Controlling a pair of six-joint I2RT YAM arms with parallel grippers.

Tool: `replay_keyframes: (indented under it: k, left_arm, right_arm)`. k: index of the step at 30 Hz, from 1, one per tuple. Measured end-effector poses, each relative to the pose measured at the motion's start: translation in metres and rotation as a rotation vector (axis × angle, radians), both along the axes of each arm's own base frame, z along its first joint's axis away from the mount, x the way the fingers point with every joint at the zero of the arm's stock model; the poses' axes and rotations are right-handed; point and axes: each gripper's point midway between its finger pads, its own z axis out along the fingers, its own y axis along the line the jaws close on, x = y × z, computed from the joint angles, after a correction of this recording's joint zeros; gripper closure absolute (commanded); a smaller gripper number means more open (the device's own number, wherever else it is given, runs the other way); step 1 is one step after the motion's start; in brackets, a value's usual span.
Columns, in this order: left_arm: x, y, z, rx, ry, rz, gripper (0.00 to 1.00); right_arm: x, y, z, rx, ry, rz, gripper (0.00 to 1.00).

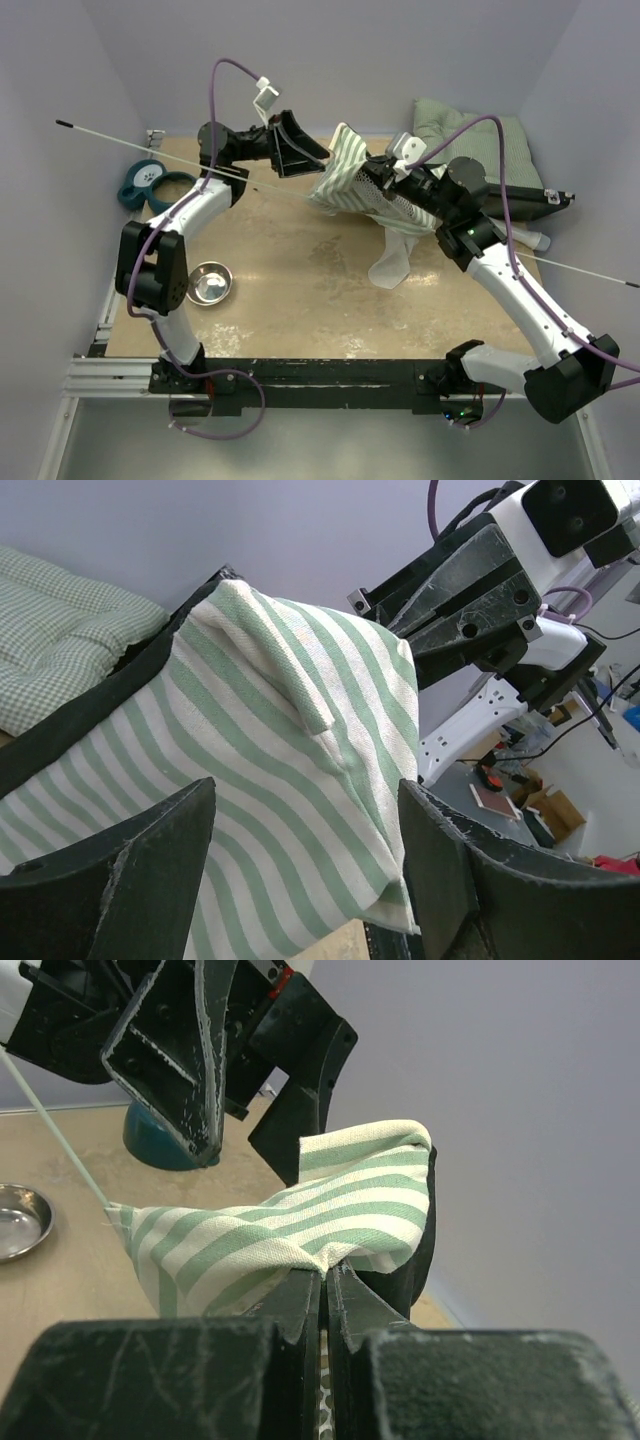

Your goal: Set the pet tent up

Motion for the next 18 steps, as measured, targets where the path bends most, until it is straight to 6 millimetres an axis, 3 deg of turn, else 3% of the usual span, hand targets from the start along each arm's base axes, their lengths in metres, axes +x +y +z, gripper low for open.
replay_keyframes:
  k: [8, 11, 13, 17, 18]
  left_arm:
    - [-0.006, -0.021, -0.010, -0.013, 0.032, -0.041, 0.30]
    - [-0.010, -0.026, -0.007, -0.025, 0.026, -0.050, 0.41]
    - [-0.011, -0.028, -0.006, -0.033, 0.019, -0.050, 0.52]
    - [-0.012, -0.030, -0.005, -0.041, 0.028, -0.053, 1.00]
    - [-0.012, -0.030, -0.005, -0.043, 0.025, -0.054, 1.00]
  right_arm:
    - [-0.001, 0.002, -0.001, -0.001, 0.002, 0.006, 1.00]
    - [-0.001, 0.004, -0.002, -0.002, 0.004, 0.010, 1.00]
    - [-0.002, 0.006, -0.003, -0.003, 0.008, 0.017, 1.00]
    - [-0.005, 0.010, -0.005, -0.006, 0.013, 0.028, 1.00]
    - [-0.005, 0.011, -0.005, -0.007, 0.017, 0.029, 1.00]
